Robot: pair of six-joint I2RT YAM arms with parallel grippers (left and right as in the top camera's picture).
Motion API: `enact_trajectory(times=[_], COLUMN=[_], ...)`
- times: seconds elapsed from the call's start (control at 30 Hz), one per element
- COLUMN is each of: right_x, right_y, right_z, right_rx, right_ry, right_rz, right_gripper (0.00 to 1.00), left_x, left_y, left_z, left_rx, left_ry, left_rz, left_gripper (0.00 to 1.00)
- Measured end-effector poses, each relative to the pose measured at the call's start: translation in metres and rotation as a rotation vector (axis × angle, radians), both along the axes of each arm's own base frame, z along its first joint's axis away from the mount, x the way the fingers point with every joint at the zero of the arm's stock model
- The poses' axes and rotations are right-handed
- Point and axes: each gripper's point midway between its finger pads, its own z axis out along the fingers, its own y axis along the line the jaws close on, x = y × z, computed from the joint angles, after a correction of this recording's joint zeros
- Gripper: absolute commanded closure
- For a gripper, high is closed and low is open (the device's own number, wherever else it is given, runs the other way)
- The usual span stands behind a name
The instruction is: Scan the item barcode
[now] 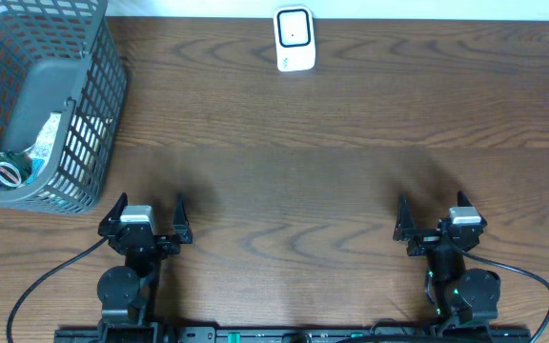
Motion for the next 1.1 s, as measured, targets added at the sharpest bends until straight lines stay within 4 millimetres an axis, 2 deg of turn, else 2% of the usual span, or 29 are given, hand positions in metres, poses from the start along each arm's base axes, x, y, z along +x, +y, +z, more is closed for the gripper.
enact_trajectory(times=[1.1], right_x=[0.0000], right_y=[0.0000], right_z=[0.0000], right_rx=[0.000], right_ry=[0.000], right_rz=[0.000], right_gripper=[0.01], left_x=[0.0004], left_y=[0.0000], left_z=[-0.0025], left_rx=[0.000], left_ry=[0.011], left_rz=[0.000], left_gripper=[0.02])
